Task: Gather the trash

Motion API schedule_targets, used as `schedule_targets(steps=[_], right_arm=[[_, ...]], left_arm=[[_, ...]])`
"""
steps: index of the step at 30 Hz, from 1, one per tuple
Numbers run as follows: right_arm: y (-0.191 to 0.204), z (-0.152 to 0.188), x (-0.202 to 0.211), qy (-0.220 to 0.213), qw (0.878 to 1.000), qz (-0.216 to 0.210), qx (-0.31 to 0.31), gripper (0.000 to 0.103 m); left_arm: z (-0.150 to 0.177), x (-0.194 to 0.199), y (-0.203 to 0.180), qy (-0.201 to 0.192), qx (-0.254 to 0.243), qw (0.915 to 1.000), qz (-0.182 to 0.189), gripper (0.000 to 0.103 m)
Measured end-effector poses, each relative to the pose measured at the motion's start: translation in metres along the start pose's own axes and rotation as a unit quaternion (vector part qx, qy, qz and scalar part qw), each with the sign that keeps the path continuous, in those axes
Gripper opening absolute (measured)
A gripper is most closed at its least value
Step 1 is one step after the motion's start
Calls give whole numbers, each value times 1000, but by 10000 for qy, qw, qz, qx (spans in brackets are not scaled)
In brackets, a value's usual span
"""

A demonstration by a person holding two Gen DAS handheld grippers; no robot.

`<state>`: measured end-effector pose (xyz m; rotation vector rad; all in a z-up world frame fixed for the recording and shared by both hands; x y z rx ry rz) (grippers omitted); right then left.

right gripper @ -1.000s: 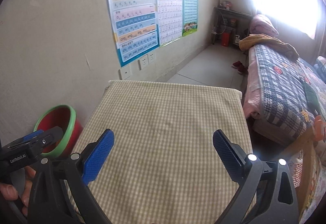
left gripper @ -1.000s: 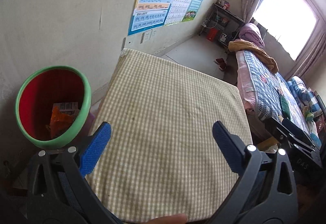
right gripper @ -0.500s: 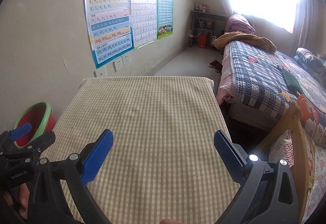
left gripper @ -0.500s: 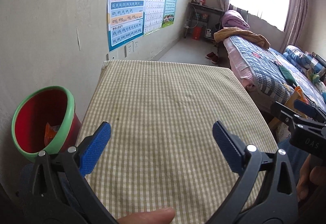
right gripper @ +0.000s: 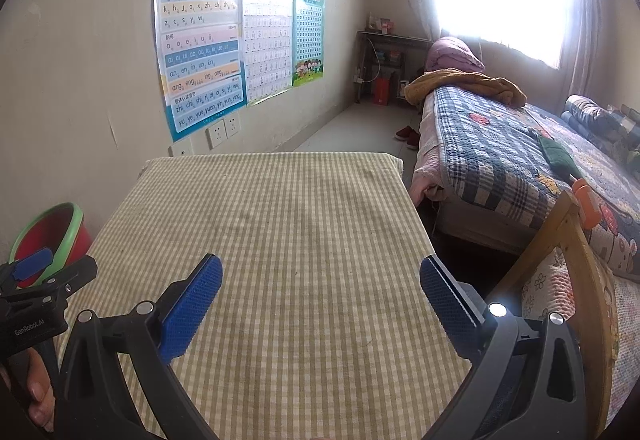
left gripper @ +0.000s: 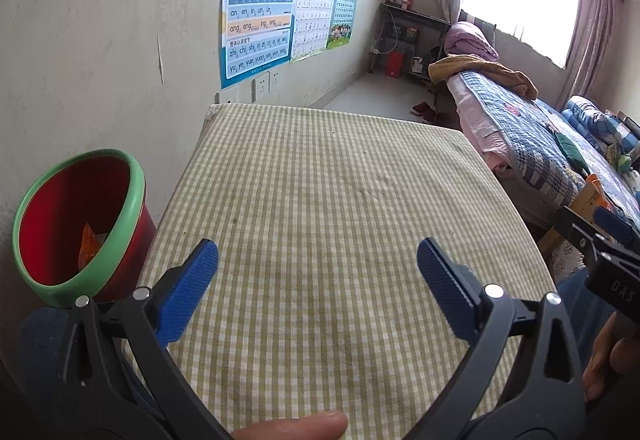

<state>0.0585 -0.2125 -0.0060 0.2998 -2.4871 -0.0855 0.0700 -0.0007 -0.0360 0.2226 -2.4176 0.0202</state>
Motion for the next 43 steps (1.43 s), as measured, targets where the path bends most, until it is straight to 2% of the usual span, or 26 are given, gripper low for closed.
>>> schedule_targets(steps=[29,31,34,43], right_arm=[[4,5,-3,45,10000,15,53,96],[4,5,-3,48,10000,16,63,96],[4,6,-3,48,10000,16,71,96],[3,7,-4,63,10000,16,67,96]], left_arm=[[1,1,-4,-53,-35,10000,53,98],[0,3,-3,-144,-23,9999,73,98],[0,5,-6,-241,-122,9996,11,98],[3,1,-11,-175,-253,9995,-49,98]])
Point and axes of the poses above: each gripper's, at about its wrist camera, not at the fingertips, and x roughly against the way its jaws point, y to its left, z to its underside, the point moved 8 cm from there along -x, roughly the way its jaws point, and after that the axes turned 15 degrees about -z, right-handed, at the moved point
